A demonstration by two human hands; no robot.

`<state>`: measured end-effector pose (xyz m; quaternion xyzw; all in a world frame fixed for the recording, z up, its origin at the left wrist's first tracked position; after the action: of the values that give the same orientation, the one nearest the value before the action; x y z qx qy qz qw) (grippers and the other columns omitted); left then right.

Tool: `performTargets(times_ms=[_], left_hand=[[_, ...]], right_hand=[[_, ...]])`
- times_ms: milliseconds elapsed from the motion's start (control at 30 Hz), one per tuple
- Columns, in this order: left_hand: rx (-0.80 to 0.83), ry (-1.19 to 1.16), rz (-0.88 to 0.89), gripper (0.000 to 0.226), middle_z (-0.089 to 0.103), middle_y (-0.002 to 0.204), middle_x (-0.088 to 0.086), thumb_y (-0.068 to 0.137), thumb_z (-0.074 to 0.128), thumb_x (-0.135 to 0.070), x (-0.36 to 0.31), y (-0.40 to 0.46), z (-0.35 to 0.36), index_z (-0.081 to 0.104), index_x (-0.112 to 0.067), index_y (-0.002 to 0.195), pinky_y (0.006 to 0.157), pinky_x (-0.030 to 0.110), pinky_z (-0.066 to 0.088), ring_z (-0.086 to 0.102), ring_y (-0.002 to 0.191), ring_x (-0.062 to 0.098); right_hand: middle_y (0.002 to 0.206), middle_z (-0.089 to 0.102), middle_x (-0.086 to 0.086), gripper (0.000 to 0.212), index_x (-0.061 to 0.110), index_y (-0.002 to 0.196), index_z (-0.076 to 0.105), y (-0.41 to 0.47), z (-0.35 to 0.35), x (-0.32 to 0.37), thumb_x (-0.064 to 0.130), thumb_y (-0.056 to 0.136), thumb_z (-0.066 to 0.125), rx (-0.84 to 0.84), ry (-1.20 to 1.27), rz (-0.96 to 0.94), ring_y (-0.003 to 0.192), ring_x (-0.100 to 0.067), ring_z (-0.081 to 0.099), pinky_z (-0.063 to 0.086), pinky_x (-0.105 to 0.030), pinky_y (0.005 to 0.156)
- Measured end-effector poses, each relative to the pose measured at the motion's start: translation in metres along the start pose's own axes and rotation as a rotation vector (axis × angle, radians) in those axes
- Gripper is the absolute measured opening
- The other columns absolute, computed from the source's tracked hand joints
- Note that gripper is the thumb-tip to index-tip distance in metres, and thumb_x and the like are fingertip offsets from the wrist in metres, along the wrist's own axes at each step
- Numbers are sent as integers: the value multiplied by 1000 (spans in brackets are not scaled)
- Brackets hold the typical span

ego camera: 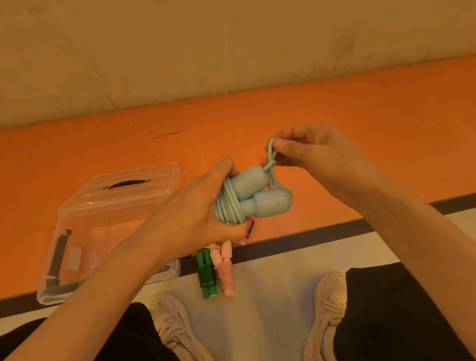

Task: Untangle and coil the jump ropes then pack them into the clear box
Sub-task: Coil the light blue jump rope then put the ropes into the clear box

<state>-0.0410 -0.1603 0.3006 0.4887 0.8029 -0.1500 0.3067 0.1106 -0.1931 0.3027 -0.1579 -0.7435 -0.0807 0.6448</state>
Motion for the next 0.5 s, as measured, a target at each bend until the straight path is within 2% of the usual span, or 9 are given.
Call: performTargets(times_ms=[67, 167, 267, 333, 400, 500], left_hand=[[7, -41, -9, 48, 51, 72, -6, 68, 78, -32, -2, 1, 0, 40, -25, 97, 49, 30, 37, 49, 61, 13], [20, -80, -11, 47, 53, 75, -6, 71, 79, -27, -4, 2, -1, 40, -24, 96, 49, 31, 40, 51, 59, 13], [64, -145, -8, 44, 55, 78, -6, 73, 79, -24, -7, -4, 2, 41, -22, 96, 48, 24, 41, 54, 59, 12], [69, -191, -26, 43, 54, 80, -8, 75, 78, -24, -8, -9, 6, 41, -22, 97, 49, 17, 38, 51, 61, 8], [17, -161, -46, 43, 51, 85, -12, 76, 76, -29, -4, -13, 5, 39, -23, 98, 51, 18, 38, 50, 64, 8], [-42, -141, -89, 45, 52, 84, -11, 77, 71, -41, 6, -18, 5, 37, -24, 101, 55, 30, 47, 57, 65, 10]], right_hand=[[73, 64, -9, 14, 2, 88, 59, 1, -2, 3, 0, 97, 48, -55, 51, -30, 70, -15, 70, 55, -25, 74], [65, 64, -5, 16, 5, 86, 57, 5, -4, -8, 1, 97, 47, -124, 170, 55, 64, -15, 70, 55, -26, 62], [56, 62, 2, 22, 10, 77, 54, 12, -26, -10, 2, 97, 49, -297, 240, 93, 54, -9, 66, 44, -21, 48], [60, 60, 0, 27, 11, 72, 51, 16, -45, -6, 2, 97, 49, -395, 291, 77, 51, -7, 64, 39, -20, 46], [69, 61, -1, 23, 11, 77, 54, 18, -41, -8, 6, 99, 47, -335, 282, 89, 54, -7, 64, 41, -20, 45], [76, 67, -1, 18, 12, 86, 57, 20, -16, -23, 12, 100, 46, -182, 338, 169, 63, -12, 69, 48, -24, 49]])
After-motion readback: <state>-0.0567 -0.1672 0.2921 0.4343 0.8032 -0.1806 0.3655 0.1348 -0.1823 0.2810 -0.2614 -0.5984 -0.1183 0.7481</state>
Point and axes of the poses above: each hand's wrist, its own y-axis towards the middle knuckle, its own z-axis out of the palm, x = y × z, the point moved 9 cm from there along y, towards the middle knuckle
